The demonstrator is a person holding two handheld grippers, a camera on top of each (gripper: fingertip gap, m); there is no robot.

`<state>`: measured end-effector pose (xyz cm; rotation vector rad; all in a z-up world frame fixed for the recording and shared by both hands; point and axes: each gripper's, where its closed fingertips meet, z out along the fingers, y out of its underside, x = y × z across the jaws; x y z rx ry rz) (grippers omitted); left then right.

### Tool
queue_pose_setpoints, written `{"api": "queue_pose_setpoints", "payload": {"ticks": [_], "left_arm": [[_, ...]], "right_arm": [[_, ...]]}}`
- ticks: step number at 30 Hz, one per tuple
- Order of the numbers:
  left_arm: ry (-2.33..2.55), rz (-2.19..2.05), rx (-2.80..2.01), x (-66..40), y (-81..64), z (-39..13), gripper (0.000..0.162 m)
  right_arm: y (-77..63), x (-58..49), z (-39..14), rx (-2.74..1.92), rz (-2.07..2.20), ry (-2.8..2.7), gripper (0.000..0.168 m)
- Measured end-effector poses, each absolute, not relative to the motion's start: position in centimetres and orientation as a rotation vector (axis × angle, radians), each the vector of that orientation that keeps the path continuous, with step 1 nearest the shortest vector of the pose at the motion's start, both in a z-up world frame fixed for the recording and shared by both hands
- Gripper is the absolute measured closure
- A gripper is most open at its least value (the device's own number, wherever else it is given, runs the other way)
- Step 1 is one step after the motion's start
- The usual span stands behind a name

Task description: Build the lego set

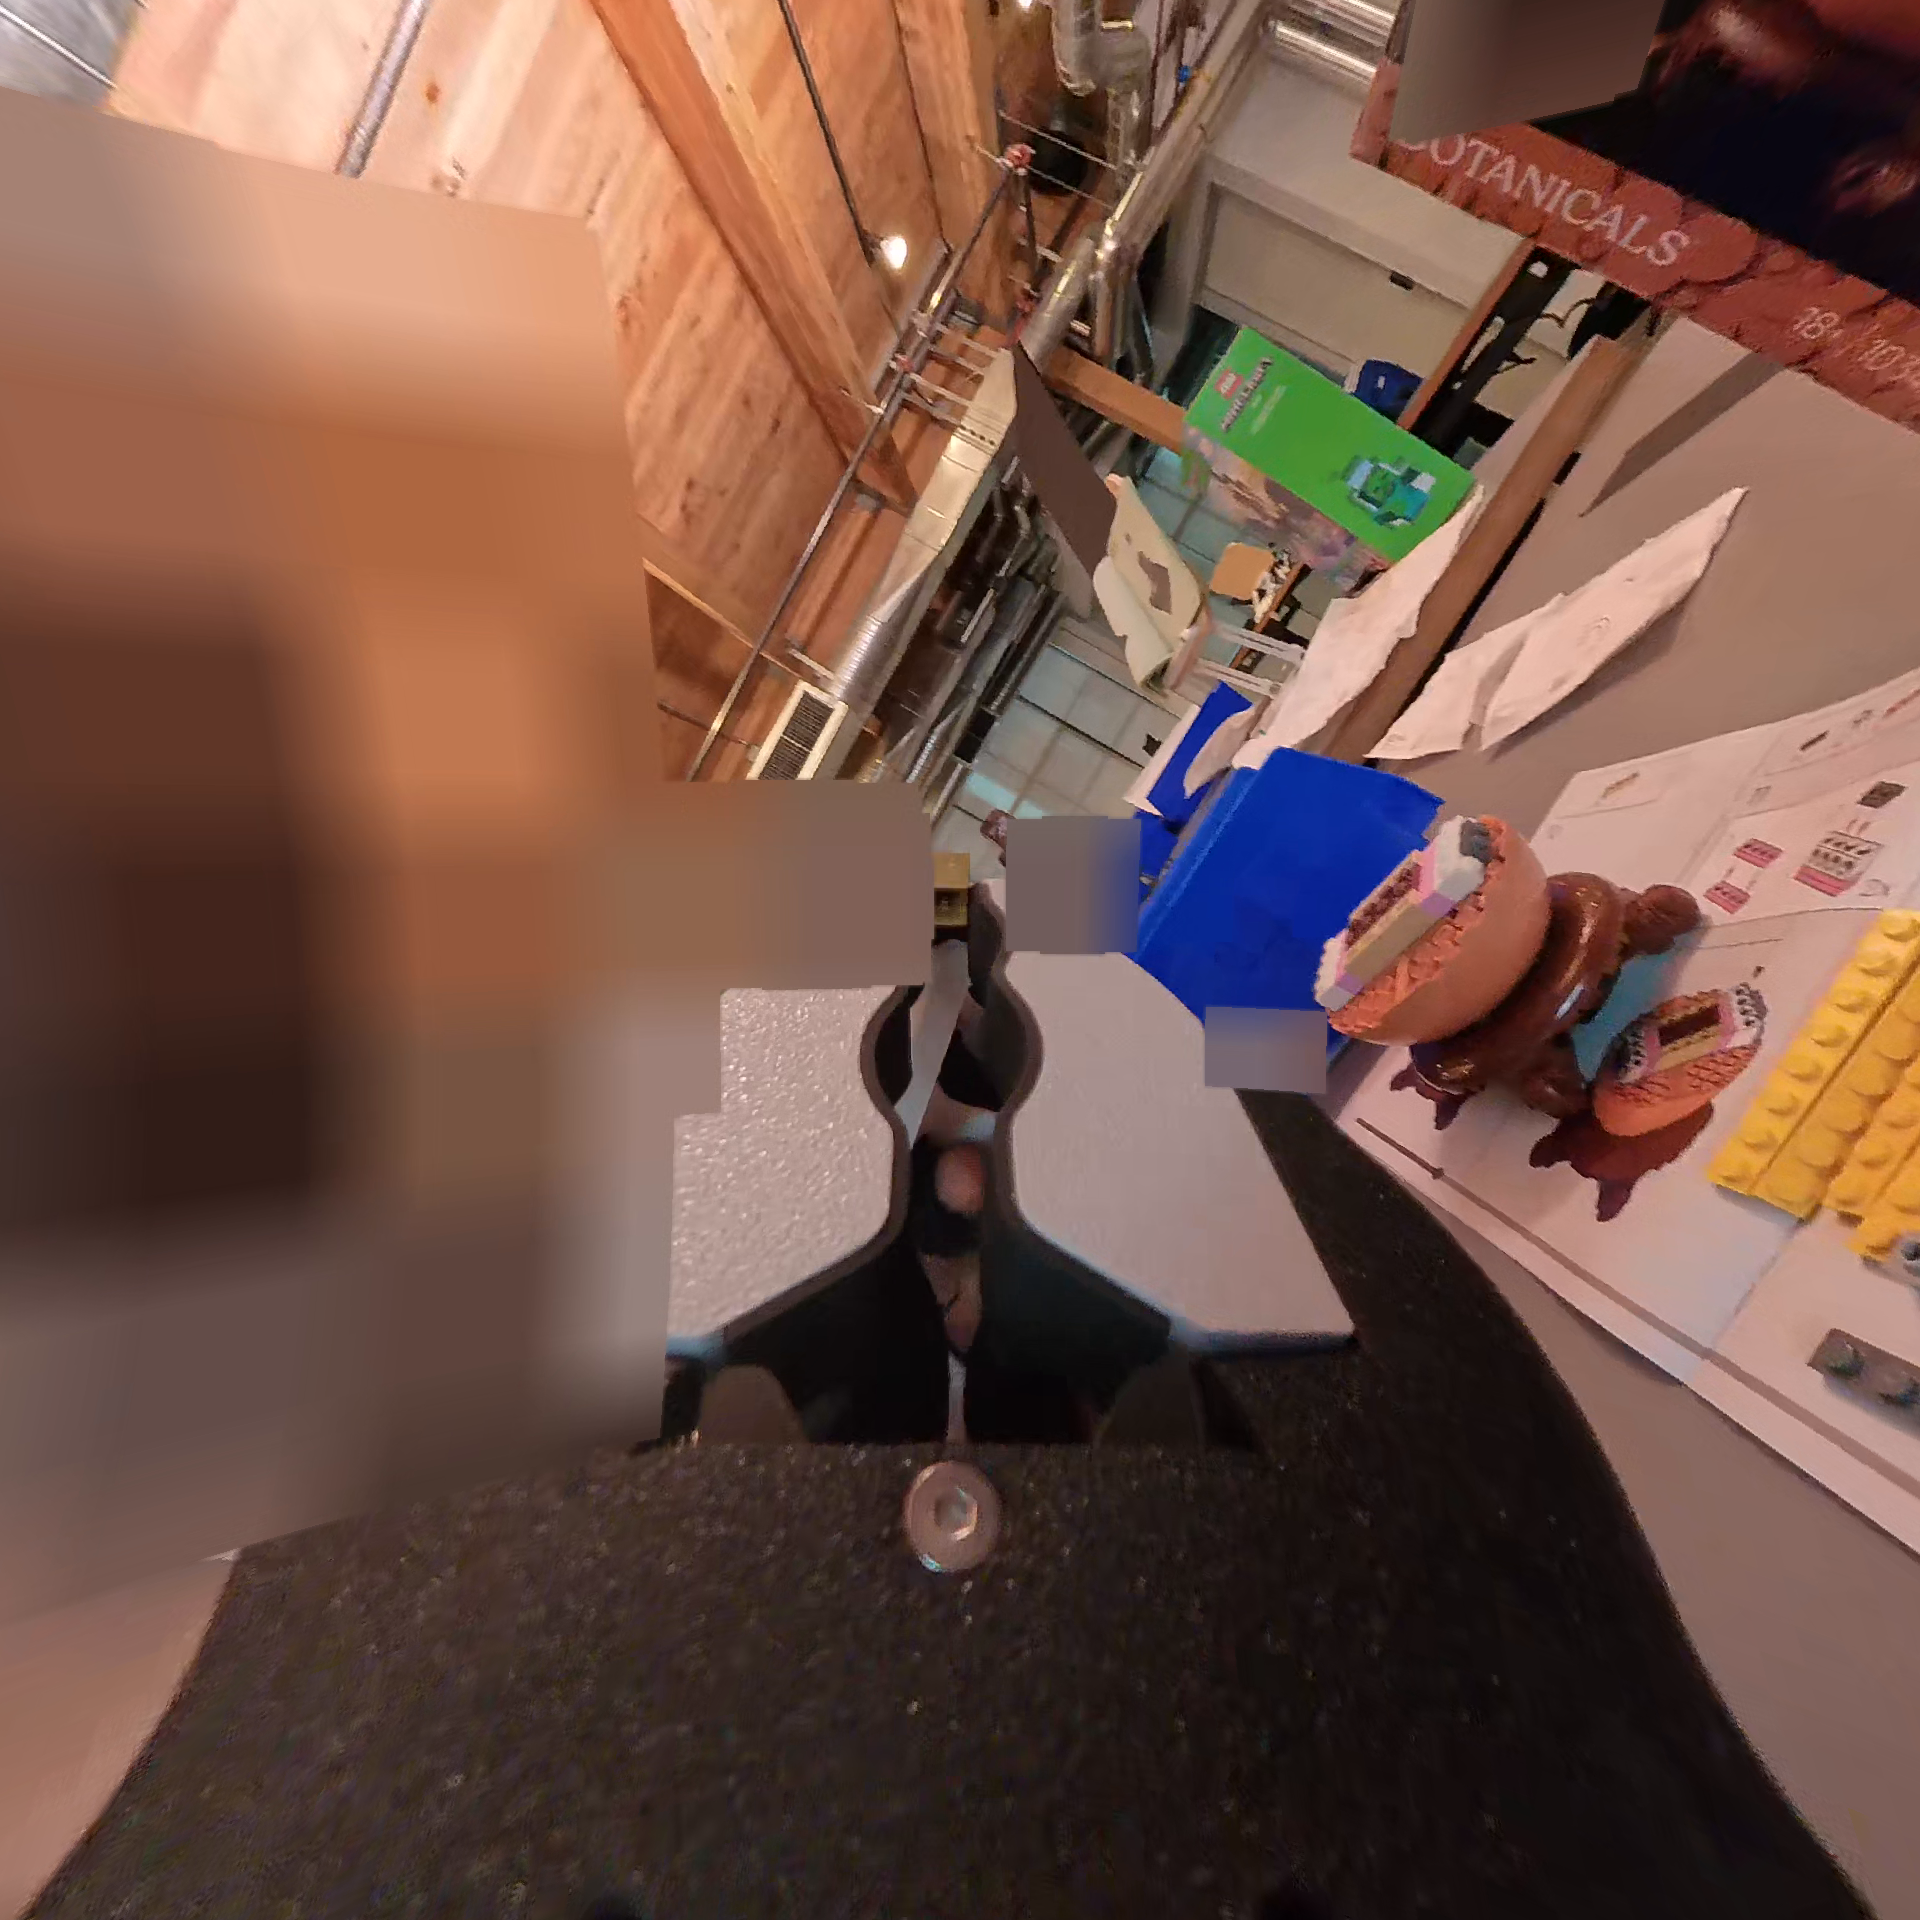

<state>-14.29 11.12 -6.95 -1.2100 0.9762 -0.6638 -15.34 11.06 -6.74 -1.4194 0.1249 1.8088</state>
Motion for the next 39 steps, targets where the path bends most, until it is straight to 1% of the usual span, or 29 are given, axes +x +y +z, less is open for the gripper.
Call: {"api": "queue_pose_setpoints", "payload": {"ticks": [3,5,11,14,18,21,28,39], "left_arm": [[0.961,-0.775,-1.232,-14.5,10.9,-7.2,0.156],[0.93,-0.857,-1.242,-14.7,10.9,-7.1,0.156],[0.958,-1.02,-1.273,-15.4,10.5,-8.0,0.156],[1.054,-1.005,-1.267,-15.2,9.7,-8.9,0.156],[1.127,-0.999,-1.261,-15.1,9.1,-9.7,0.156],[1.146,-0.997,-1.262,-15.1,9.0,-10.0,0.156],[1.209,-0.996,-1.264,-14.8,8.4,-11.1,0.156],[1.197,-1.099,-1.307,-14.6,8.5,-11.8,0.156]], "right_arm": [[10.8,-15.5,-6.9,-1.465,1.745,0.046,0.16],[10.5,-15.5,-7.0,-1.495,1.696,-0.034,0.153],[10.7,-14.0,-7.8,-1.688,1.374,-0.4,0.145],[10.4,-13.8,-7.8,-1.774,1.269,-0.605,0.146],[10.0,-14.1,-7.8,-1.806,1.256,-0.753,0.152],[9.9,-14.1,-8.3,-1.833,1.262,-0.786,0.157],[8.8,-14.7,-10.7,-1.925,1.302,-0.839,0.157],[9.4,-13.9,-11.8,-1.993,1.316,-0.787,0.158]]}}
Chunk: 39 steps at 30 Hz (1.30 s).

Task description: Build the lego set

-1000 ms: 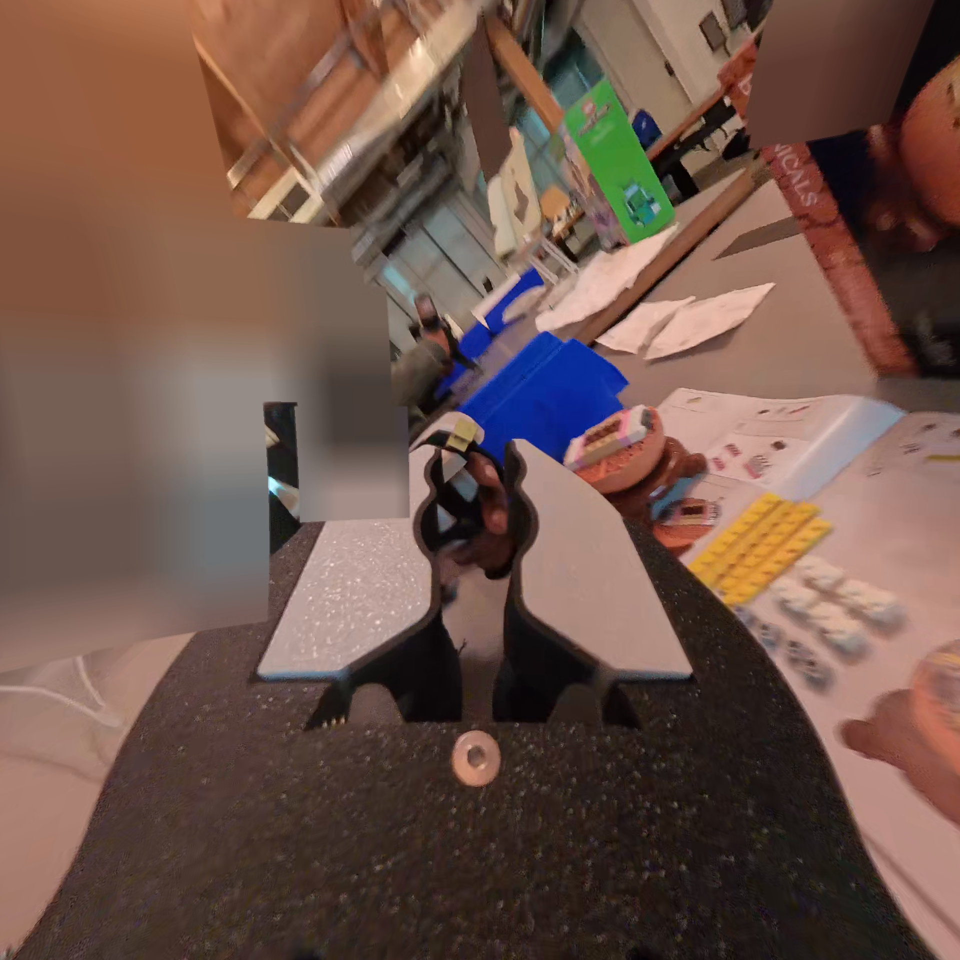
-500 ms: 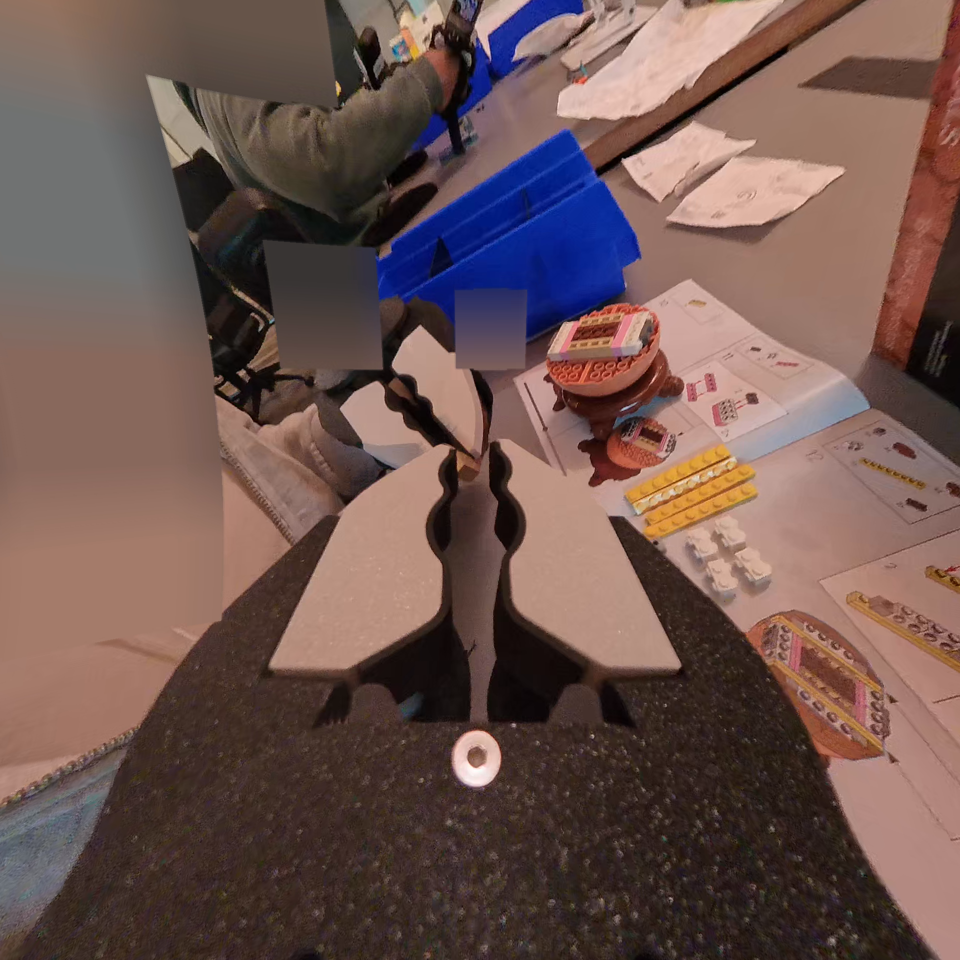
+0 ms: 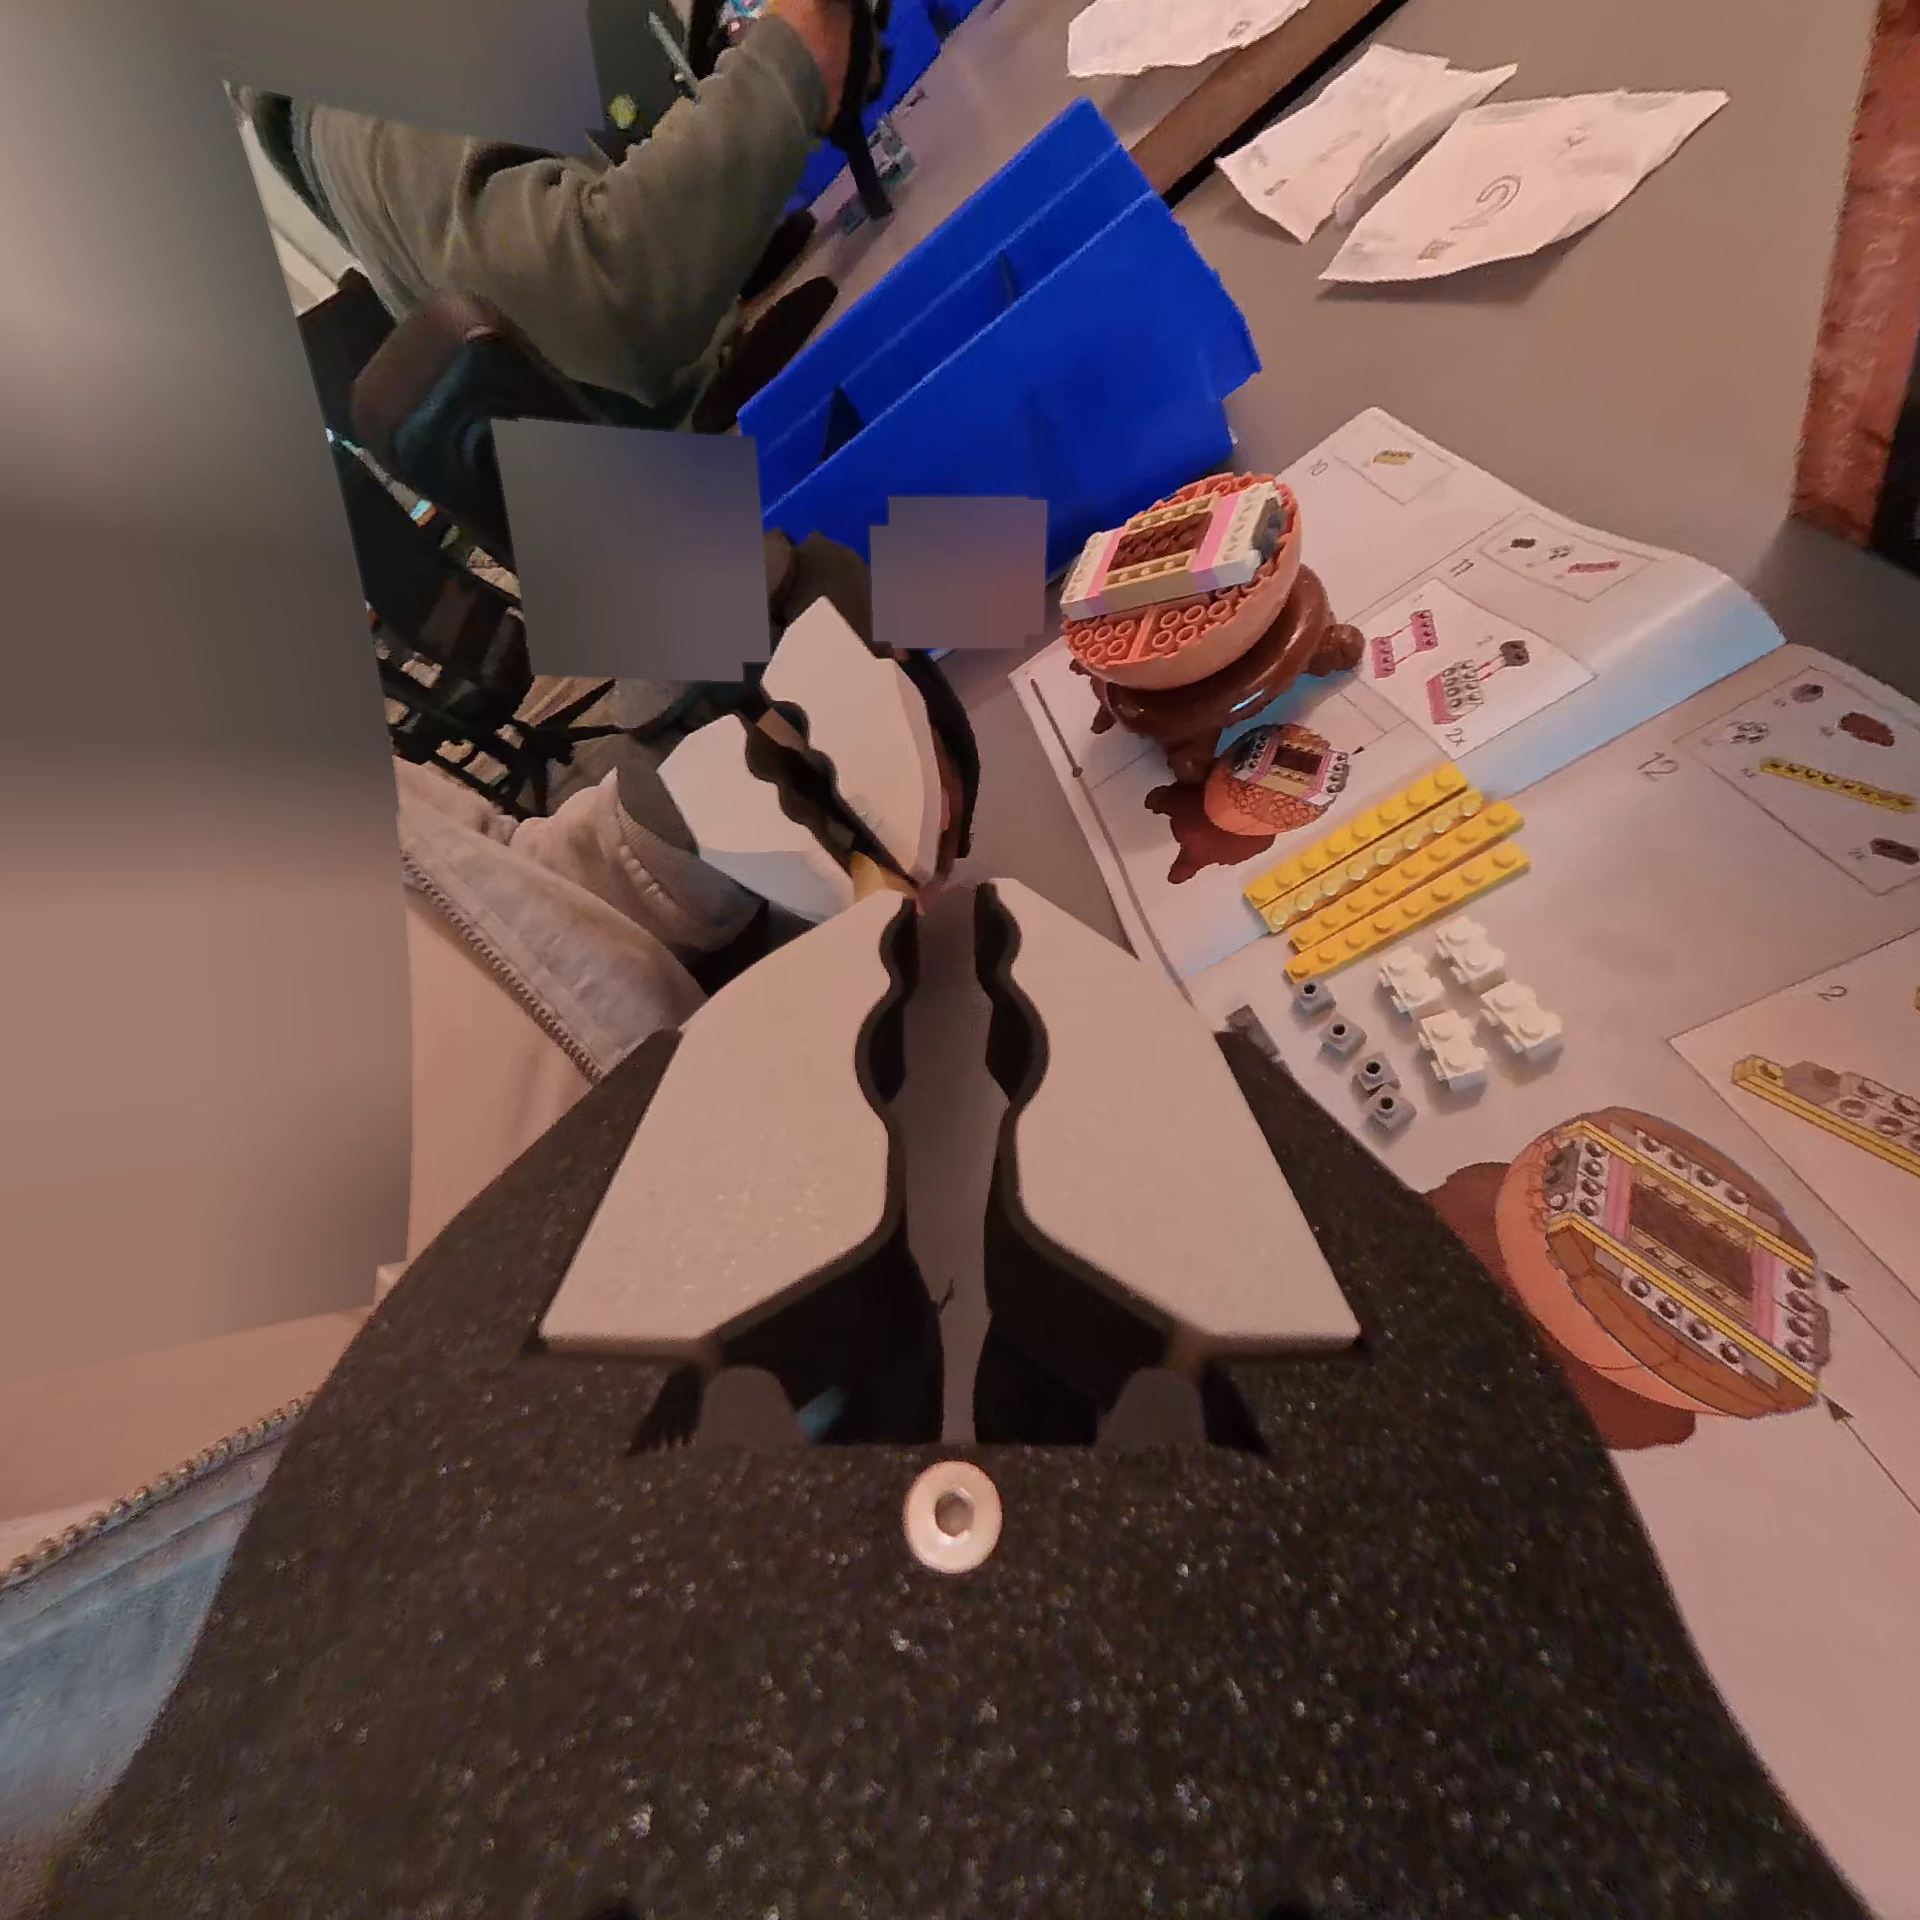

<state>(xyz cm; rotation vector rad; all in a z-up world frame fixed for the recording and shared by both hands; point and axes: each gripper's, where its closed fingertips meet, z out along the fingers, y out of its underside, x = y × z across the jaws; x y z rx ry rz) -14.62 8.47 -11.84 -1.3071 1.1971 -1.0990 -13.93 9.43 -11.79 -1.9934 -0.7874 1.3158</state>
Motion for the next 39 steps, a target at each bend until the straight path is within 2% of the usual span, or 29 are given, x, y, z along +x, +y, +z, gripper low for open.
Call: {"api": "queue_pose_setpoints", "payload": {"ticks": [9,18,28,39], "left_arm": [[1.208,-1.106,-1.306,-14.5,8.4,-12.1,0.156],[1.22,-1.121,-1.306,-14.2,8.2,-12.3,0.156],[1.204,-1.138,-1.311,-14.1,8.2,-12.3,0.156],[1.127,-1.107,-1.355,-15.1,9.3,-12.3,0.156]], "right_arm": [[8.7,-14.6,-11.8,-1.98,1.466,-0.771,0.159],[8.5,-14.7,-11.7,-1.963,1.53,-0.757,0.168],[9.1,-14.2,-11.0,-1.915,1.577,-0.675,0.164],[9.2,-12.5,-11.4,-1.94,1.427,-0.68,0.158]]}}
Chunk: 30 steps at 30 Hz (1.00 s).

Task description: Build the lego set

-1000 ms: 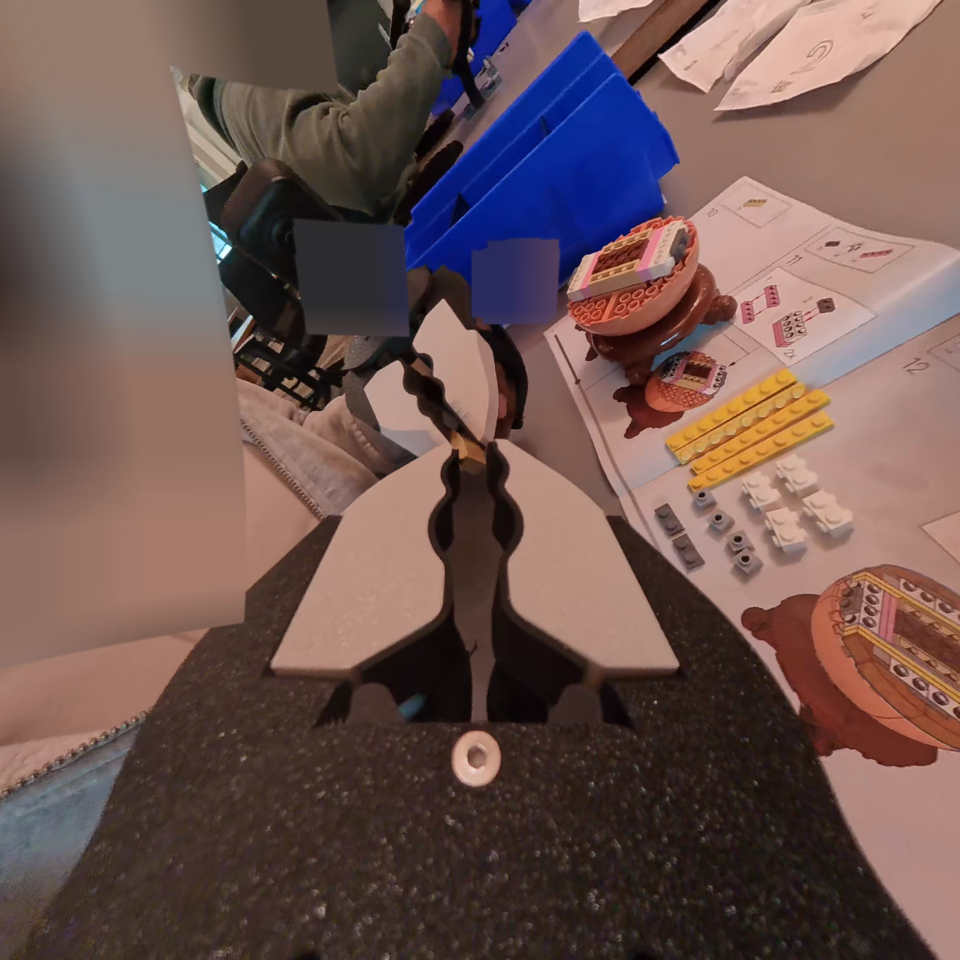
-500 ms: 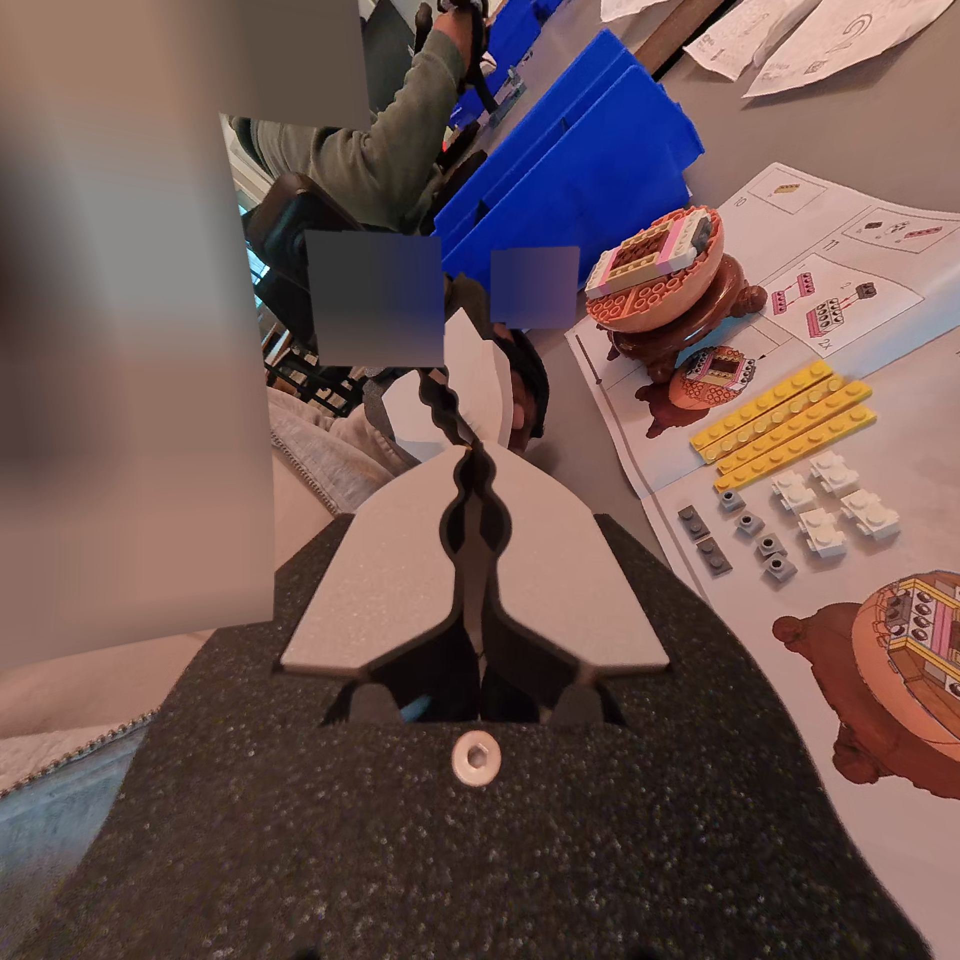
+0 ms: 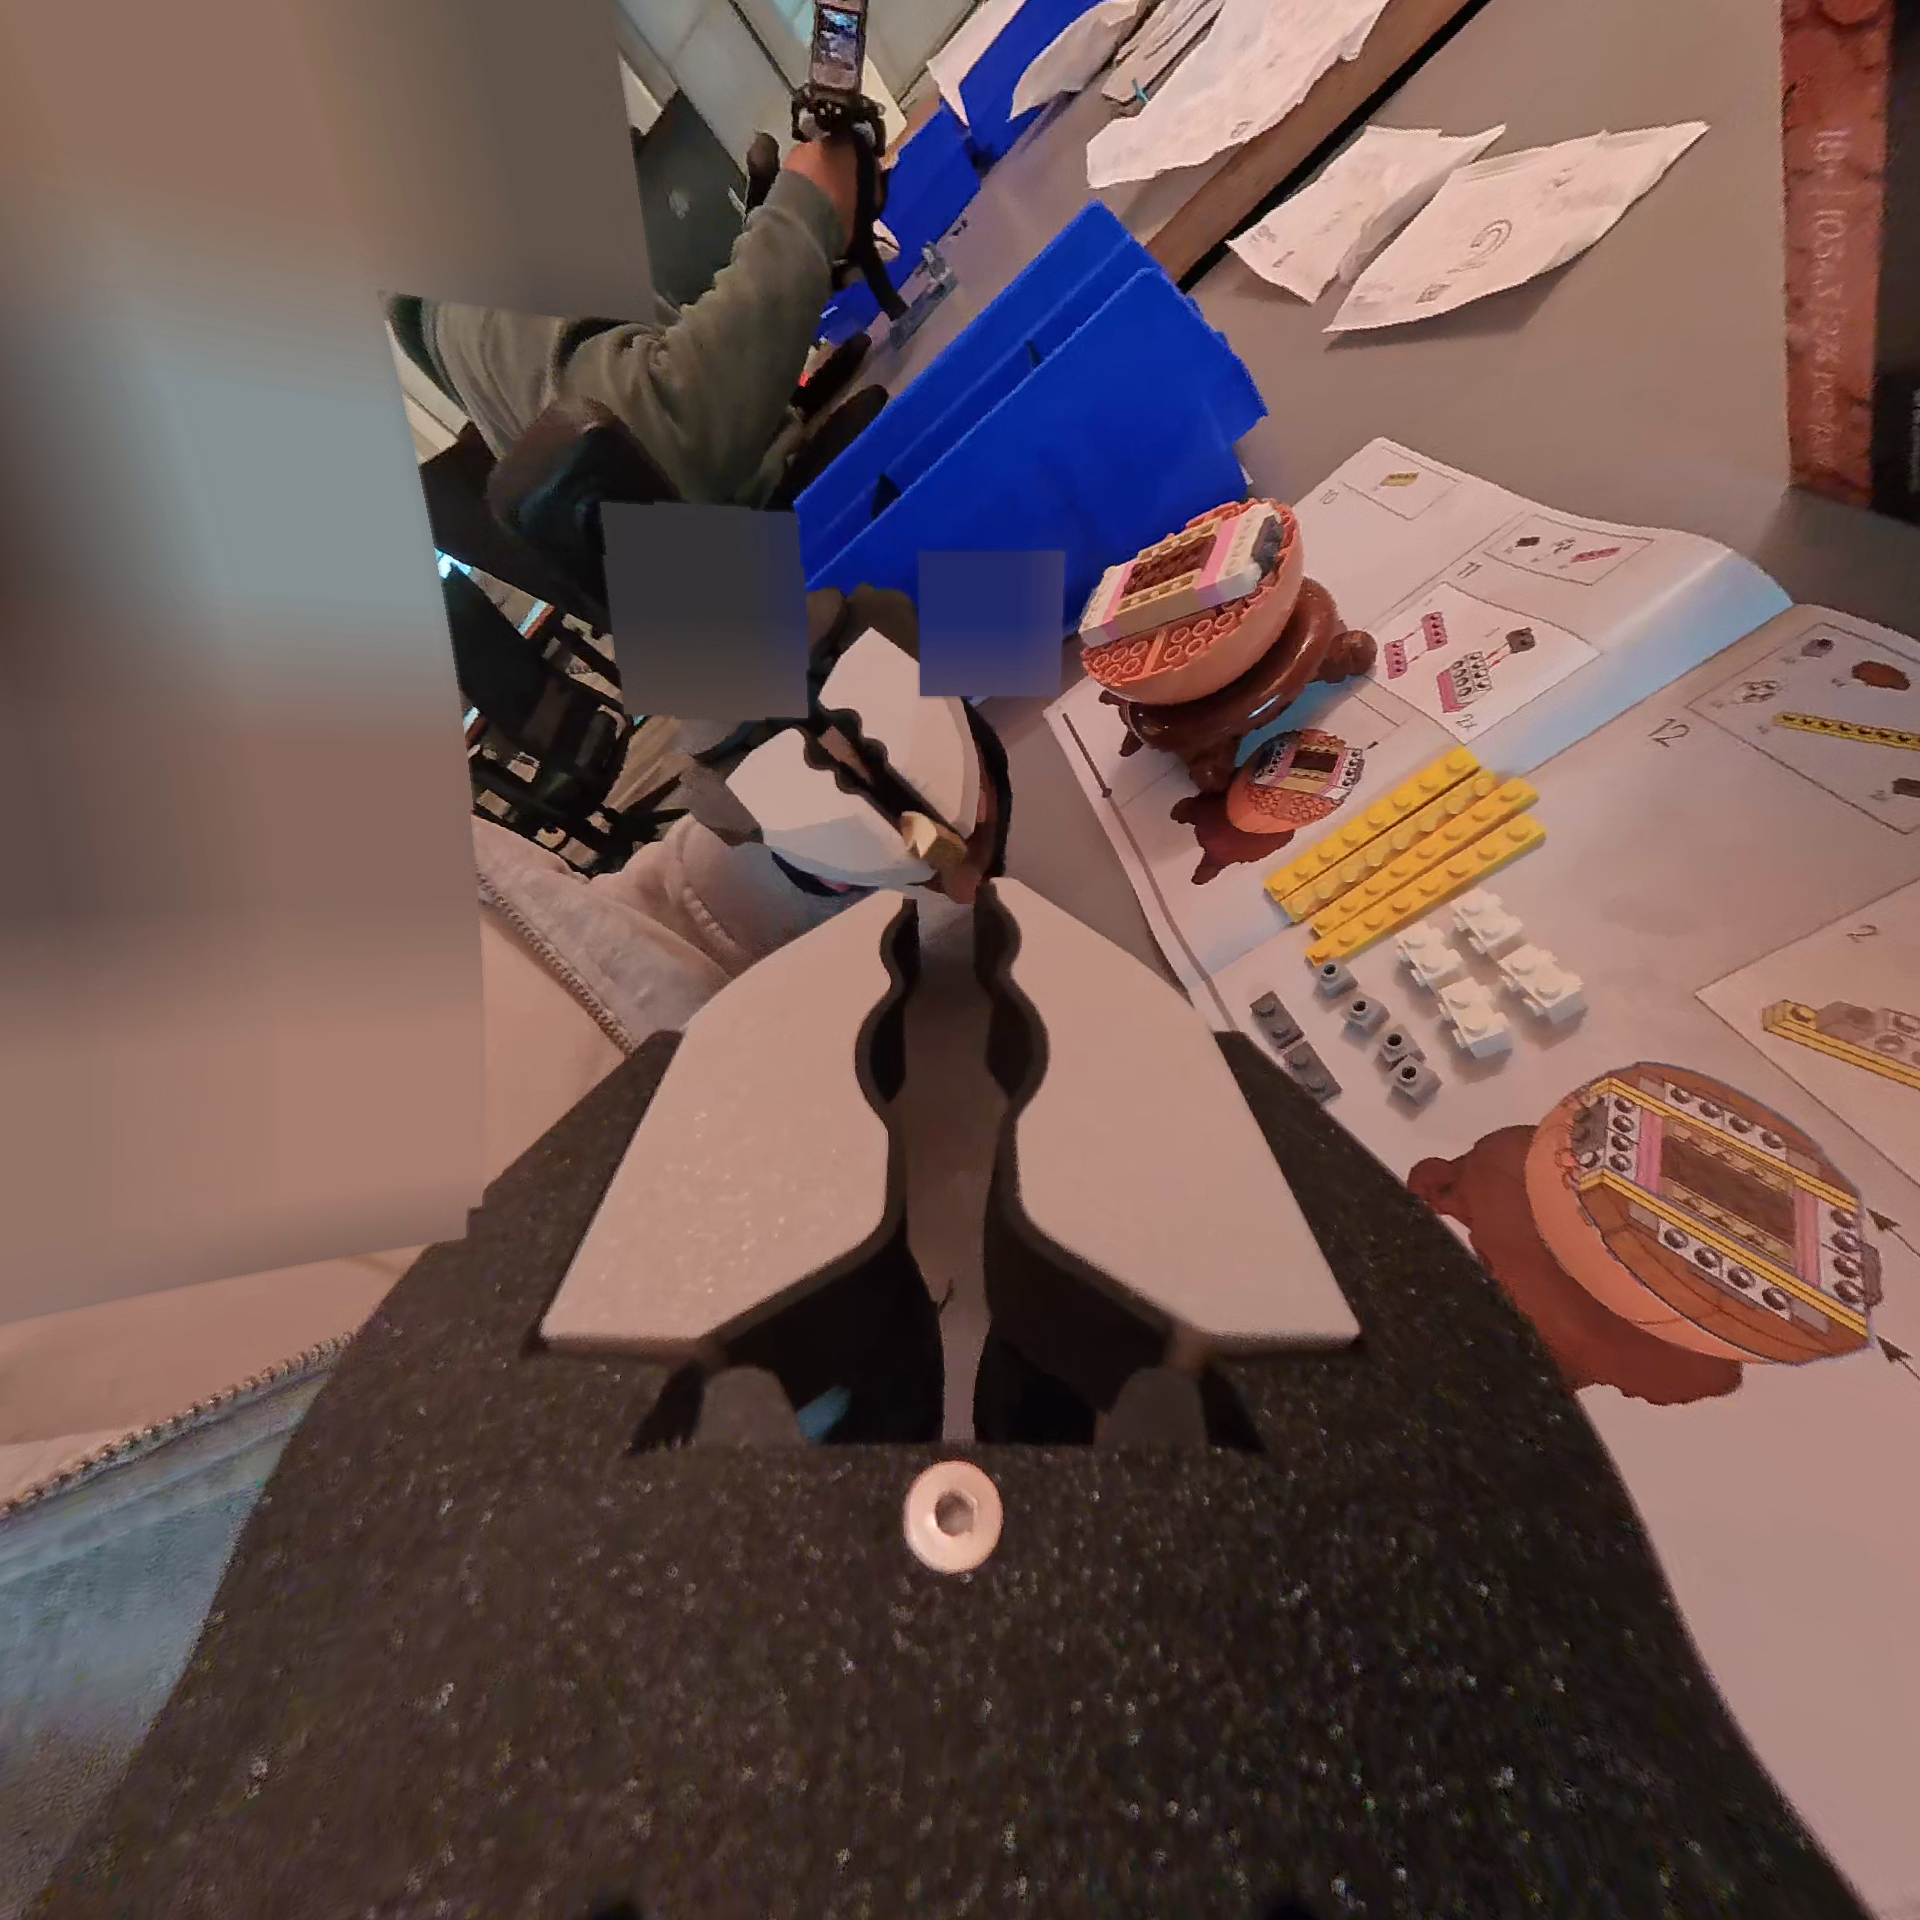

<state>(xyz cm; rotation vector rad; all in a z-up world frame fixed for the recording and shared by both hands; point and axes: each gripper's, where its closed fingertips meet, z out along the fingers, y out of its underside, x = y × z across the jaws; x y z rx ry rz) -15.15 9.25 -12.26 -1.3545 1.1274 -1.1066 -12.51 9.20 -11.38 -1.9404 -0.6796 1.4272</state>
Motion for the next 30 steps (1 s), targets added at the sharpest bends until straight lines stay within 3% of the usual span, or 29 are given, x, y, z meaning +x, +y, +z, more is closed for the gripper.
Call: {"api": "queue_pose_setpoints", "payload": {"ticks": [17,30], "left_arm": [[1.221,-1.052,-1.301,-15.3,8.3,-12.3,0.156],[1.278,-1.007,-1.276,-15.3,8.0,-12.8,0.153]], "right_arm": [[8.6,-14.6,-11.7,-1.925,1.454,-0.787,0.151],[7.9,-15.4,-12.4,-1.937,1.5,-0.876,0.16]]}}
